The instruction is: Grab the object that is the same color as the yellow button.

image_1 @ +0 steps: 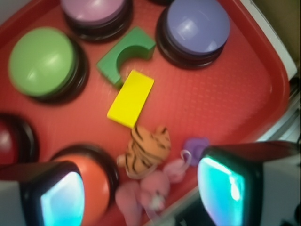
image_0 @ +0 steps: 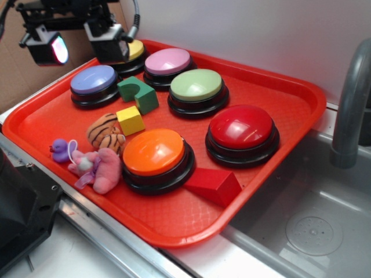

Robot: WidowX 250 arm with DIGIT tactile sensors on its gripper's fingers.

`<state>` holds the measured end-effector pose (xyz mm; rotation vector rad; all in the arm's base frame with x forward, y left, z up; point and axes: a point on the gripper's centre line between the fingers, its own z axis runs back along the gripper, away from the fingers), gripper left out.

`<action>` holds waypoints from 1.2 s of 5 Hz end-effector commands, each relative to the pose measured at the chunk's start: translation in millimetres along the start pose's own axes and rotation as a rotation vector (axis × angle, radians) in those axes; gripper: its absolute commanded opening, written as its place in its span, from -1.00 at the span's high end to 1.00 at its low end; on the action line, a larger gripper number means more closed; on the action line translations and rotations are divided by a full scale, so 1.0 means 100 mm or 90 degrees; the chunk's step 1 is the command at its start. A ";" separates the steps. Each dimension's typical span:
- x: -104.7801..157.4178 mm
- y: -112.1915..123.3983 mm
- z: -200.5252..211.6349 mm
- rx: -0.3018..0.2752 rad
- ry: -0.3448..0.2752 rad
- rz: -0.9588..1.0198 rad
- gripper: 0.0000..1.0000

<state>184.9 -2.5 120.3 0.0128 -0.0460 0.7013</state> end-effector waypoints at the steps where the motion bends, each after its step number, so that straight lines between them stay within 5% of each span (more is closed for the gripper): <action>1: 0.18 -0.04 -0.40 -0.008 -0.035 0.094 -1.00; 2: 0.22 -0.02 -0.57 0.009 -0.037 0.103 -1.00; 6: 0.22 -0.05 -1.00 -0.022 0.008 0.074 -1.00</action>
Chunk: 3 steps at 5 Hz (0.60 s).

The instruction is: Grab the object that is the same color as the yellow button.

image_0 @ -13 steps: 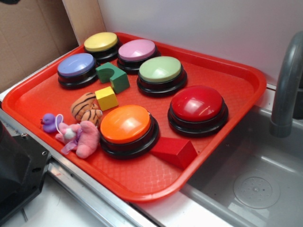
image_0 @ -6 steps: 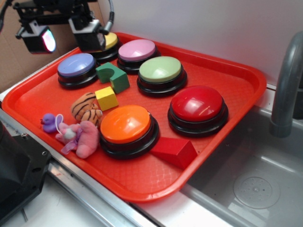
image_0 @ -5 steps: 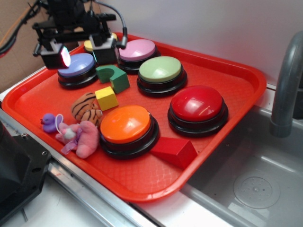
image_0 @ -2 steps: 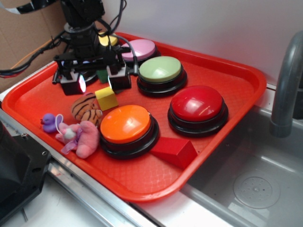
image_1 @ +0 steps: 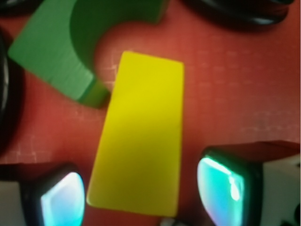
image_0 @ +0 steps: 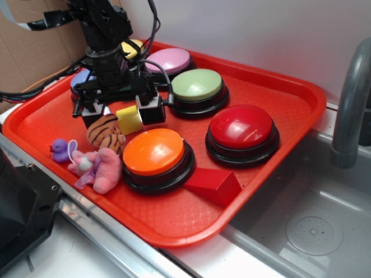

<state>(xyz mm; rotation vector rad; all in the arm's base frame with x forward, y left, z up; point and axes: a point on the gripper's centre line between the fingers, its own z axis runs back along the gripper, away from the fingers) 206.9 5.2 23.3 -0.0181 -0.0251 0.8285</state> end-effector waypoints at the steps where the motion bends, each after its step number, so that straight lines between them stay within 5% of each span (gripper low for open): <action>1: 0.06 0.03 -0.04 -0.023 -0.014 -0.003 -1.00; 2: 0.05 0.03 -0.02 -0.029 -0.023 0.000 1.00; 3: 0.06 0.02 0.13 -0.014 -0.052 -0.023 1.00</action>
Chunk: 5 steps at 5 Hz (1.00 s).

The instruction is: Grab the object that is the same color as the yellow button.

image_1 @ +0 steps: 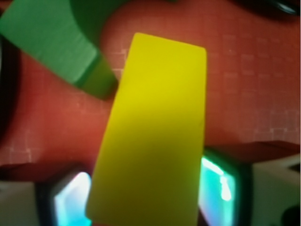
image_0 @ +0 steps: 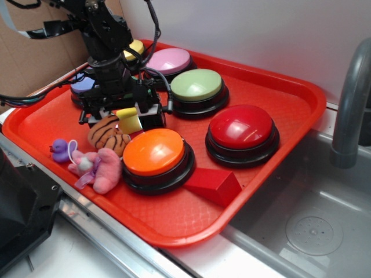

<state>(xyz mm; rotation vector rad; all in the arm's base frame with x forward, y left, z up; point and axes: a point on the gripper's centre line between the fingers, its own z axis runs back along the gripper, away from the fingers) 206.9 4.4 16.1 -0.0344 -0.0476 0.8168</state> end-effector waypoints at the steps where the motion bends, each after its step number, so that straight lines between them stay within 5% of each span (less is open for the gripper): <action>1: 0.09 -0.01 0.44 0.014 -0.063 -0.090 1.00; 2: 0.08 -0.01 0.75 0.043 -0.046 -0.179 1.00; 5: -0.24 -0.08 1.33 -0.020 -0.030 -0.409 1.00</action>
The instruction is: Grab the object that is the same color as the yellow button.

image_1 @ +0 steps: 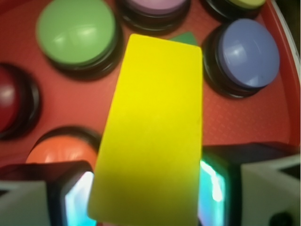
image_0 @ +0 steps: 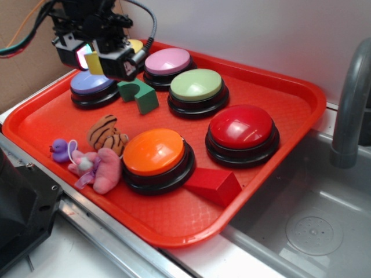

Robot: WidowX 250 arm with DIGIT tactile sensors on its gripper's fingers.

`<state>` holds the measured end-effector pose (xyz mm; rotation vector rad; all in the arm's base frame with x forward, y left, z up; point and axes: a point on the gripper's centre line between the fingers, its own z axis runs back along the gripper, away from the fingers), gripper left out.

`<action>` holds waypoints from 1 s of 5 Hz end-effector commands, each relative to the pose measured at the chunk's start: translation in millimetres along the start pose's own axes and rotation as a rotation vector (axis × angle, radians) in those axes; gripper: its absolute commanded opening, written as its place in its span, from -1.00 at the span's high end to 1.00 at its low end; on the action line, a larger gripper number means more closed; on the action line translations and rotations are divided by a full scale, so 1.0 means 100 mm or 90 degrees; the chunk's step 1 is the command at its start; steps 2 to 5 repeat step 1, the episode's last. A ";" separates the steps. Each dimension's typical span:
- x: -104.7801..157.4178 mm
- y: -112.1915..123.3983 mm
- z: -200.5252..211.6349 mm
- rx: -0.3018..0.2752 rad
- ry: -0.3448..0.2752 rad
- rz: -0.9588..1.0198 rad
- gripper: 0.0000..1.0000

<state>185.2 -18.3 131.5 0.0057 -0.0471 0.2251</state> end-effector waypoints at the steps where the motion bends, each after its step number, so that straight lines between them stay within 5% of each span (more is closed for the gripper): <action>1: 0.10 0.09 0.16 -0.028 0.002 -0.051 1.00; 5: 0.10 0.09 0.16 -0.028 0.002 -0.051 1.00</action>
